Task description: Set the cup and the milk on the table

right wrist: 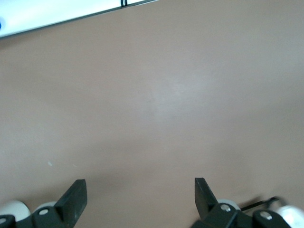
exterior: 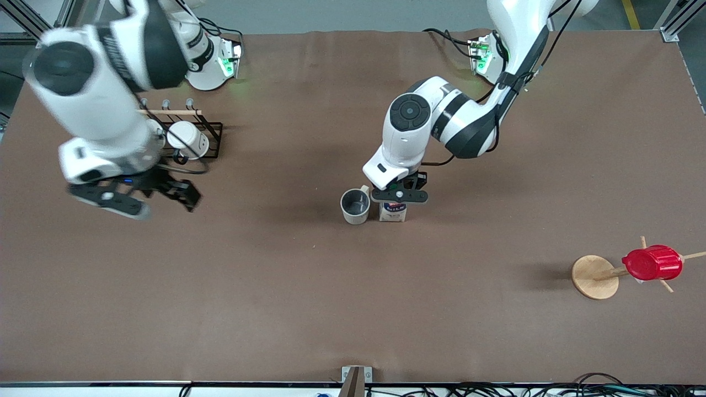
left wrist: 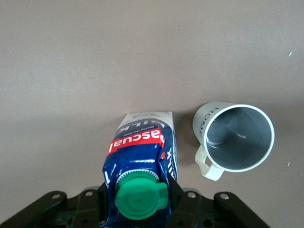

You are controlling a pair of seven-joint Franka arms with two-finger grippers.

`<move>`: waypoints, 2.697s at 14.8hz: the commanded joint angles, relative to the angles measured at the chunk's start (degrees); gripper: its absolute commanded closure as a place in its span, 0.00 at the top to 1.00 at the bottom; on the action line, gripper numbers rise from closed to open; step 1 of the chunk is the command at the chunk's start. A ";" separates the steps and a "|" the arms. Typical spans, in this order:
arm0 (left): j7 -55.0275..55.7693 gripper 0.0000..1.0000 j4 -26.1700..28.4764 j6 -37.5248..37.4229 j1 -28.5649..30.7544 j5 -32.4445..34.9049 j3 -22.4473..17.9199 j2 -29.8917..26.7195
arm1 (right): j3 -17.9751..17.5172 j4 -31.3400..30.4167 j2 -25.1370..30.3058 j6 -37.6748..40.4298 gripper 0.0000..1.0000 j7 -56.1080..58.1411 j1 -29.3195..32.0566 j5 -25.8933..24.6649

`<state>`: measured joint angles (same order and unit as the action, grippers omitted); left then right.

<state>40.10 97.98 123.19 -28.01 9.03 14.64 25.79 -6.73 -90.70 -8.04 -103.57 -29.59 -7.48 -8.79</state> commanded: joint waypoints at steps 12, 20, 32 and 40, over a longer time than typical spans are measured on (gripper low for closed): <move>-1.60 0.04 -4.03 -0.59 -0.73 0.91 -0.14 2.69 | 13.23 7.73 5.05 15.94 1.00 33.02 1.94 7.03; -0.99 1.00 -4.20 -0.67 0.24 0.82 -0.23 1.82 | 12.61 7.55 5.05 16.03 1.00 33.02 3.44 7.12; -2.04 1.00 1.31 -7.97 10.94 0.55 -0.14 -13.55 | 12.97 7.64 5.05 16.56 1.00 33.02 2.82 7.12; -13.36 1.00 3.53 -8.84 23.60 -5.76 -0.14 -20.33 | 12.97 7.64 5.05 16.38 1.00 33.02 2.73 7.03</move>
<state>29.88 99.89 115.16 -6.64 5.58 14.06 8.10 6.35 -83.14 -3.31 -87.53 3.35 -4.96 -2.64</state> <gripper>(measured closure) 0.000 0.000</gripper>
